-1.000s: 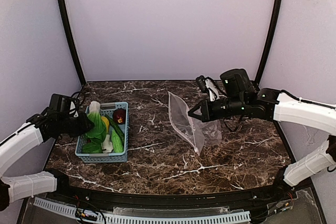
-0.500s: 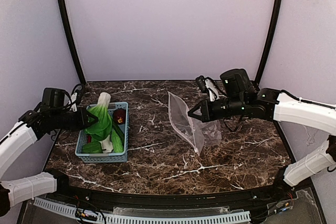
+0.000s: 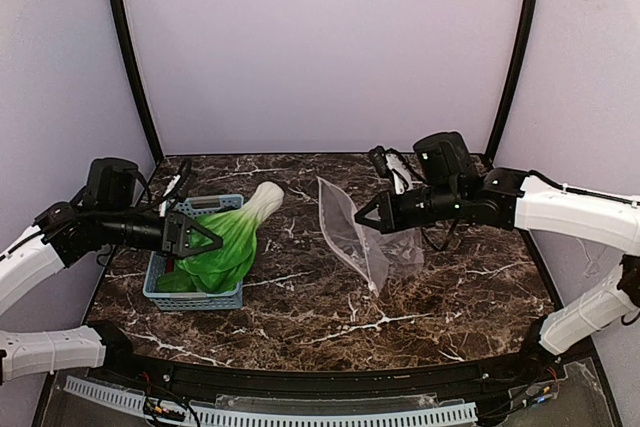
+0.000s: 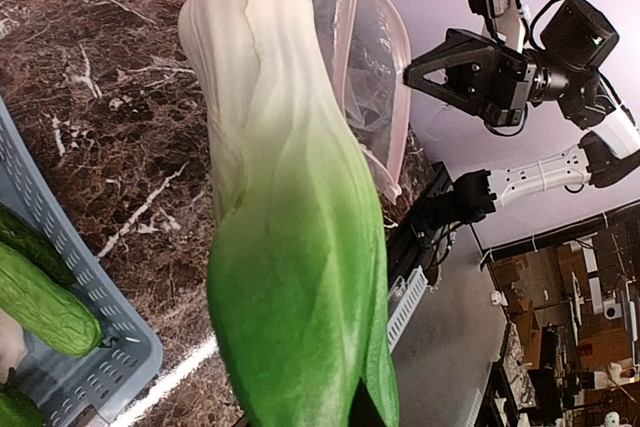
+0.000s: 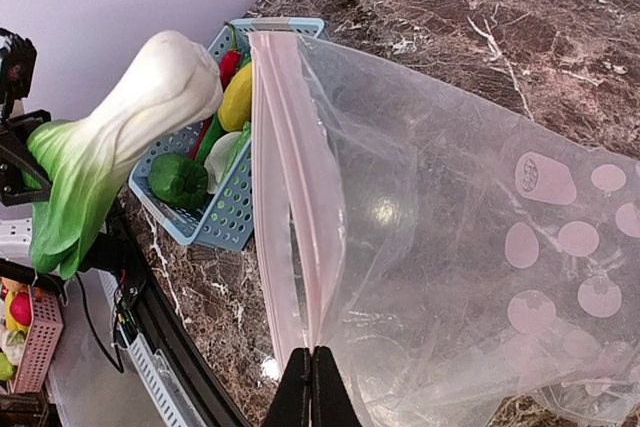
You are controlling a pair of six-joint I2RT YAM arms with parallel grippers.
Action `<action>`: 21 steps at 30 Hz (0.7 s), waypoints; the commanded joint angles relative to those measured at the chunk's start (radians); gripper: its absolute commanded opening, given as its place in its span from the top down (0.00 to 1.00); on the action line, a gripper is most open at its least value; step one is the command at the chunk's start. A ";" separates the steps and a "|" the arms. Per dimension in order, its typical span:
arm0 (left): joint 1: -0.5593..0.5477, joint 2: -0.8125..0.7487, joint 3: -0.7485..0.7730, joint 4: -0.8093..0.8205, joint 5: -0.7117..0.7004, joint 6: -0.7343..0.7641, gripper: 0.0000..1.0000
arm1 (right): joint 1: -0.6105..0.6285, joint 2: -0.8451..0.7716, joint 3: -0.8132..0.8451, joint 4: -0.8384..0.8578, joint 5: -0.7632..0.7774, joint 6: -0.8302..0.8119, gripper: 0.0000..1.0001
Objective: Place the food in the zip-top bag and seal the zipper
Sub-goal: Place the fake vegetable in the zipper food storage bag.
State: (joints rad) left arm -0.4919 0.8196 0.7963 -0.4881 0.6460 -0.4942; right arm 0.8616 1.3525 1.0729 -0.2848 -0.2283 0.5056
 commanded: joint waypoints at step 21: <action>-0.365 0.210 -0.019 0.365 -0.152 -0.262 0.99 | 0.009 0.029 0.038 0.053 -0.021 -0.027 1.00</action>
State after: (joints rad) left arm -0.8524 0.9966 0.7967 -0.1829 0.5262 -0.7238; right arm 0.8616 1.3815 1.0828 -0.2760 -0.2325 0.5011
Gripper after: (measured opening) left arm 0.085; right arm 0.005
